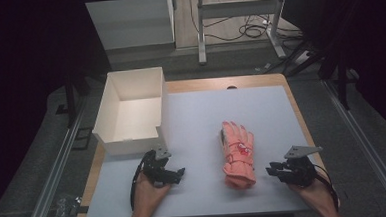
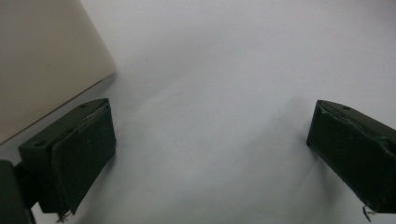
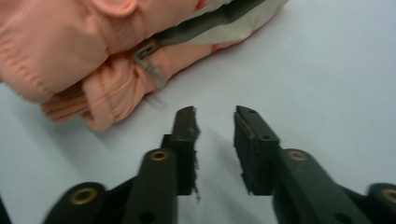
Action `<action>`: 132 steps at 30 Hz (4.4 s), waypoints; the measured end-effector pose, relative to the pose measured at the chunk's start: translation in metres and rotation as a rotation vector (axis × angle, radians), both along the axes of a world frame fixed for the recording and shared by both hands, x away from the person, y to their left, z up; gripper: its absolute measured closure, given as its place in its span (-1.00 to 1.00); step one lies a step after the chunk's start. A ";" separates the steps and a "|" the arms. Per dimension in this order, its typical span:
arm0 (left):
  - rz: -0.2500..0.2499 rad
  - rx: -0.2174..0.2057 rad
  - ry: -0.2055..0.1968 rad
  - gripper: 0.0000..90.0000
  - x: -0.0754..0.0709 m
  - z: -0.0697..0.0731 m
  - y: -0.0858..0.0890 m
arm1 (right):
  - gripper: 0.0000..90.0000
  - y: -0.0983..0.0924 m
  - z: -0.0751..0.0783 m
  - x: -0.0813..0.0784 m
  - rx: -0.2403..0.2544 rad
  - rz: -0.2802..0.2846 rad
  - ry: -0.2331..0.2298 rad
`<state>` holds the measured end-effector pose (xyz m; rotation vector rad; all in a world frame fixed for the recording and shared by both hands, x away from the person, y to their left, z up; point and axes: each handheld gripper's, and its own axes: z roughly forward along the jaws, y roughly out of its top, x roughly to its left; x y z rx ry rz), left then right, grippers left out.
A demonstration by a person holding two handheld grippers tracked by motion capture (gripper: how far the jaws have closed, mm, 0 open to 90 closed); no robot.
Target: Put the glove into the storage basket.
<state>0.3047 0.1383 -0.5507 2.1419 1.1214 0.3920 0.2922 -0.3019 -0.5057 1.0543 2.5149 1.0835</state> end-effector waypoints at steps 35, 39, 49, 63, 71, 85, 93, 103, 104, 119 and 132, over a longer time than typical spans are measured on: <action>0.002 -0.002 -0.001 -0.97 0.000 0.000 0.000 | 0.87 0.070 -0.019 0.026 -0.013 0.081 -0.009; 0.000 0.001 0.000 -0.97 0.000 0.000 0.000 | 0.87 0.078 -0.020 0.029 -0.011 0.088 -0.008; -0.001 0.001 -0.001 -0.97 0.000 0.000 0.000 | 0.87 0.096 -0.021 0.037 -0.007 0.099 -0.010; 0.000 0.001 -0.001 -0.97 0.000 0.000 0.000 | 0.89 0.116 -0.024 0.054 0.009 0.089 -0.017; 0.000 0.000 0.000 -0.97 0.000 0.000 0.000 | 0.89 0.128 -0.026 0.066 0.017 0.071 -0.030; 0.000 0.000 0.001 -0.97 0.000 0.000 0.000 | 0.74 0.122 -0.019 0.059 0.007 0.070 -0.058; -0.002 0.002 0.000 -0.97 0.000 0.000 0.000 | 0.50 0.098 -0.008 0.050 0.000 0.037 -0.101; -0.003 0.000 0.002 -0.97 0.001 0.000 0.000 | -0.08 0.053 -0.012 0.040 -0.027 -0.055 -0.124; -0.004 0.000 0.002 -0.97 0.001 0.000 0.000 | -0.14 0.048 -0.013 0.039 -0.030 -0.063 -0.119; -0.011 -0.005 0.012 -0.97 0.001 0.002 0.000 | -0.57 0.011 -0.023 0.035 -0.084 -0.165 -0.113; -0.107 -0.037 0.044 -1.00 0.004 0.024 -0.015 | -0.58 0.011 -0.025 0.034 -0.082 -0.169 -0.122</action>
